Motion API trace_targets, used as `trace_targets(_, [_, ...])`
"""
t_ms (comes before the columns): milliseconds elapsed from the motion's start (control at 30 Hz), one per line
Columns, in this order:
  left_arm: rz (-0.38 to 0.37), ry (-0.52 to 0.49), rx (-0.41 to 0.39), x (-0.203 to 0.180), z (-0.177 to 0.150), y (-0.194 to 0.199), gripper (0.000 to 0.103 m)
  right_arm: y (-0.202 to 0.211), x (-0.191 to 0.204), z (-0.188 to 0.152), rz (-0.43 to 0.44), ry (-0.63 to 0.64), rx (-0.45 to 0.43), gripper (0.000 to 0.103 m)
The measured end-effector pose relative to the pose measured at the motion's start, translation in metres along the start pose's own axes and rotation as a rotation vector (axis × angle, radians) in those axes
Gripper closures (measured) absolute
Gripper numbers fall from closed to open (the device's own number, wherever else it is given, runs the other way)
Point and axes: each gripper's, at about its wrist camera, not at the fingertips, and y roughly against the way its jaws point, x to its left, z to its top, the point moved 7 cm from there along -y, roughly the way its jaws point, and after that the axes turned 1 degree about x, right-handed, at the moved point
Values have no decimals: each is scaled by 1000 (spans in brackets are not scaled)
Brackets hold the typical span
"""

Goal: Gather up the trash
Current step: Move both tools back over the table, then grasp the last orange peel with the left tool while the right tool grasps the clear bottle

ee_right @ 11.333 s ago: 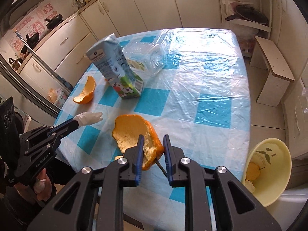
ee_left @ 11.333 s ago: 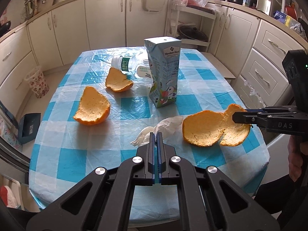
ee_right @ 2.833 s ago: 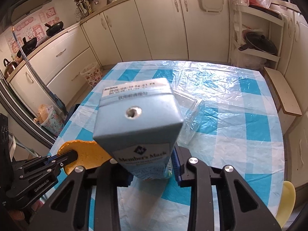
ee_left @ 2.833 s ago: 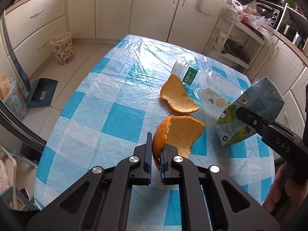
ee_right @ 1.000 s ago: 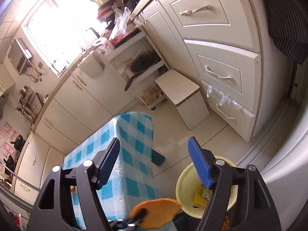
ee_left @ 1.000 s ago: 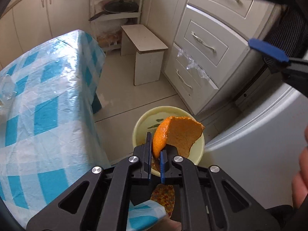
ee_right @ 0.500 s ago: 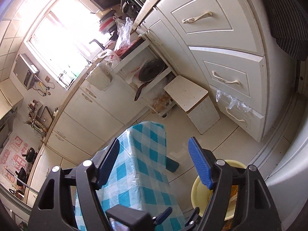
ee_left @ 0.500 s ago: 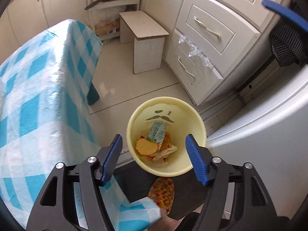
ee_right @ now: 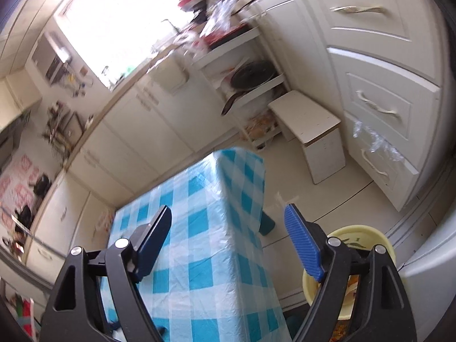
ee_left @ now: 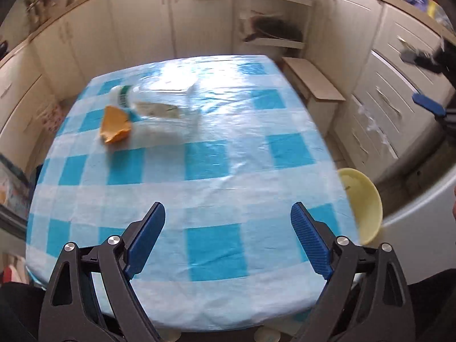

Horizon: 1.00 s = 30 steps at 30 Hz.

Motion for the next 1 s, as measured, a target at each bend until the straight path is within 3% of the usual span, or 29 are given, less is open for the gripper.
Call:
trace_targets(167, [20,151,25,85,16,-5,17,-42,54,-34,-28,218,112,22])
trace_targets(300, [-15,254,13,136,39,-6,17,-76,110,-59,-62,500,148,17])
trace_targets(467, [5,212,30,175,77,-39,17,-120,161,-86,-50,794,171,16])
trace_targets(667, [12,17,67,182,103,-83,17,-161,204,-89,-15,882,169,16])
trace_targets(1000, [-109,-17,130,193,118,-133,17,-218,215,-101,19,899,261,15])
